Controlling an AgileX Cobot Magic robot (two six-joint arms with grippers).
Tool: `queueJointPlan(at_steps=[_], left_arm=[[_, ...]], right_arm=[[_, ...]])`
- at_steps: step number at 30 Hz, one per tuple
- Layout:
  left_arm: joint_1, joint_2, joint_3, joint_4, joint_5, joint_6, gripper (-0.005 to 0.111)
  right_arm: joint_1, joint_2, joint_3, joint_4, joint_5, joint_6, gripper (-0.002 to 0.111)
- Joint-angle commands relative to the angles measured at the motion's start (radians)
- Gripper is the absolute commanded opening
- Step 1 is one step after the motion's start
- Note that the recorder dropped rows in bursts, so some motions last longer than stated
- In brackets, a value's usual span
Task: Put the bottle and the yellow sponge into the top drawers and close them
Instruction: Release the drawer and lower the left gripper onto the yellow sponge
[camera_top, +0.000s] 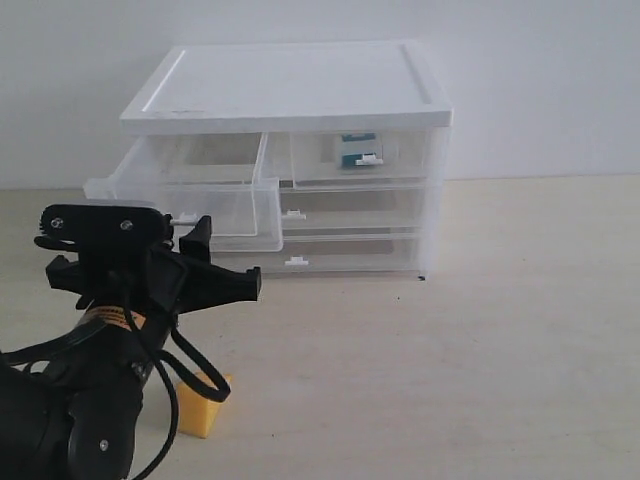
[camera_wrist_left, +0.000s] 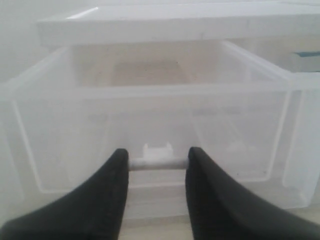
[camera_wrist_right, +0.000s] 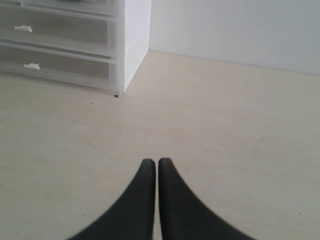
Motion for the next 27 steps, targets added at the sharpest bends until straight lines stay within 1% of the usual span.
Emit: queueJointPlan(at_steps=[1, 4, 5, 6, 7, 9, 12, 15, 17, 18, 19, 21, 22, 23, 24, 25, 27], left_arm=[[-0.013, -0.043, 0.019, -0.008, -0.032, 0.024, 0.018], [-0.017, -0.054, 0.025, 0.003, -0.032, 0.024, 0.039], [-0.017, -0.056, 0.025, 0.003, -0.029, 0.024, 0.053], [-0.017, -0.058, 0.025, 0.003, -0.017, 0.024, 0.060], [-0.017, -0.062, 0.025, 0.003, 0.004, 0.024, 0.071], [-0.017, -0.073, 0.025, -0.002, 0.052, 0.024, 0.078], [-0.017, -0.104, 0.025, -0.057, 0.156, 0.053, 0.078], [-0.017, -0.180, 0.025, -0.140, 0.335, 0.177, 0.078], [-0.017, -0.240, 0.025, -0.230, 0.468, 0.331, 0.078], [-0.017, -0.280, 0.025, -0.331, 0.540, 0.476, 0.078], [-0.017, -0.303, 0.025, -0.394, 0.576, 0.559, 0.078], [-0.017, -0.363, 0.025, -0.605, 0.647, 0.816, 0.078], [-0.017, -0.397, 0.025, -0.744, 0.664, 0.984, 0.078], [-0.017, -0.417, 0.025, -0.855, 0.681, 1.100, 0.078], [-0.017, -0.428, 0.025, -0.919, 0.704, 1.185, 0.078], [-0.017, -0.434, 0.025, -0.919, 0.726, 1.254, 0.078], [-0.017, -0.438, 0.041, -0.919, 0.817, 1.261, 0.078]], right_arm=[[-0.006, -0.004, 0.000, 0.003, -0.007, -0.002, 0.000], [-0.006, -0.004, 0.000, 0.003, -0.007, -0.002, 0.000], [-0.006, -0.004, 0.000, 0.003, -0.007, -0.002, 0.000], [-0.006, -0.004, 0.000, 0.003, -0.007, -0.002, 0.000], [-0.006, -0.004, 0.000, 0.003, -0.007, -0.002, 0.000], [-0.006, -0.004, 0.000, 0.003, -0.007, -0.002, 0.000], [-0.006, -0.004, 0.000, 0.003, -0.007, -0.002, 0.000], [-0.006, -0.004, 0.000, 0.003, -0.007, -0.002, 0.000], [-0.006, -0.004, 0.000, 0.003, -0.007, -0.002, 0.000], [-0.006, -0.004, 0.000, 0.003, -0.007, -0.002, 0.000], [-0.006, -0.004, 0.000, 0.003, -0.007, -0.002, 0.000], [-0.006, -0.004, 0.000, 0.003, -0.007, -0.002, 0.000], [-0.006, -0.004, 0.000, 0.003, -0.007, -0.002, 0.000], [-0.006, -0.004, 0.000, 0.003, -0.007, -0.002, 0.000], [-0.006, -0.004, 0.000, 0.003, -0.007, -0.002, 0.000], [-0.006, -0.004, 0.000, 0.003, -0.007, -0.002, 0.000], [-0.006, -0.004, 0.000, 0.003, -0.007, -0.002, 0.000]])
